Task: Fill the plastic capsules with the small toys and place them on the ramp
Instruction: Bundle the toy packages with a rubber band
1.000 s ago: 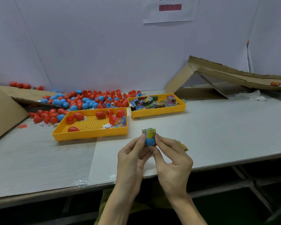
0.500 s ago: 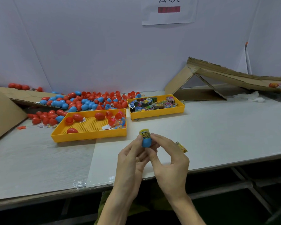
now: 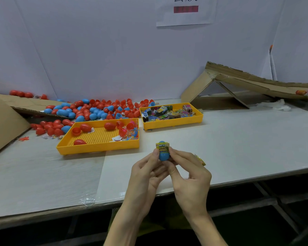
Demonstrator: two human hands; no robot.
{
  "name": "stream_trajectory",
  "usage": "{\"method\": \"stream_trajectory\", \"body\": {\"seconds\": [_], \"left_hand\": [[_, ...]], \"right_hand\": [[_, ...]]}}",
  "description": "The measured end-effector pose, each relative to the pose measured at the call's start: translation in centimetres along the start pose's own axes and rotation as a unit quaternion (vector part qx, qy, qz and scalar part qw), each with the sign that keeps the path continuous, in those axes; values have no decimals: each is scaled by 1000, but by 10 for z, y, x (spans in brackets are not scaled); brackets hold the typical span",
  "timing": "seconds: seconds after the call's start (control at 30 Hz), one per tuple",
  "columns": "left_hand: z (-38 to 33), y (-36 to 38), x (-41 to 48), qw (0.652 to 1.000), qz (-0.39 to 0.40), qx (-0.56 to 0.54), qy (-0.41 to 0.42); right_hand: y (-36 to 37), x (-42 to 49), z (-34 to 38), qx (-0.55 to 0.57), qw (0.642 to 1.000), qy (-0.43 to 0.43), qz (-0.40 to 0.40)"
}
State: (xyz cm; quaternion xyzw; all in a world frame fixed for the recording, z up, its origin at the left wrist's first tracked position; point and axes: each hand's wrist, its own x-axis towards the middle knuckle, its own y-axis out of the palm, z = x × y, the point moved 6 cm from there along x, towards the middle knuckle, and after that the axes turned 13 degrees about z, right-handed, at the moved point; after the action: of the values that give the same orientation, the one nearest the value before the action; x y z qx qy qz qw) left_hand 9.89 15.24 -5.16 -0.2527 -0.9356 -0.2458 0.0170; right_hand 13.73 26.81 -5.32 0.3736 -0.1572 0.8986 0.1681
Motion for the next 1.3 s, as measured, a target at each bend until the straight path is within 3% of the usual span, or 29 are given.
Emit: {"method": "stream_trajectory", "body": {"seconds": [0.3,0.9,1.17,1.3], "left_hand": [[3,-2,0,1000,1,-9,-5],[5,-2,-2,999,49,-15,5],[11,-5,0,997,23,-68,-21],[9,-8,1,998,14,-58,4]], "right_hand": [[4,1,10,-22,998,-51,11],[3,1,8,-23,1000,-20,1],[4,0,11,-50,998,-41,3],[6,0,13,-70,996,-42,26]]}}
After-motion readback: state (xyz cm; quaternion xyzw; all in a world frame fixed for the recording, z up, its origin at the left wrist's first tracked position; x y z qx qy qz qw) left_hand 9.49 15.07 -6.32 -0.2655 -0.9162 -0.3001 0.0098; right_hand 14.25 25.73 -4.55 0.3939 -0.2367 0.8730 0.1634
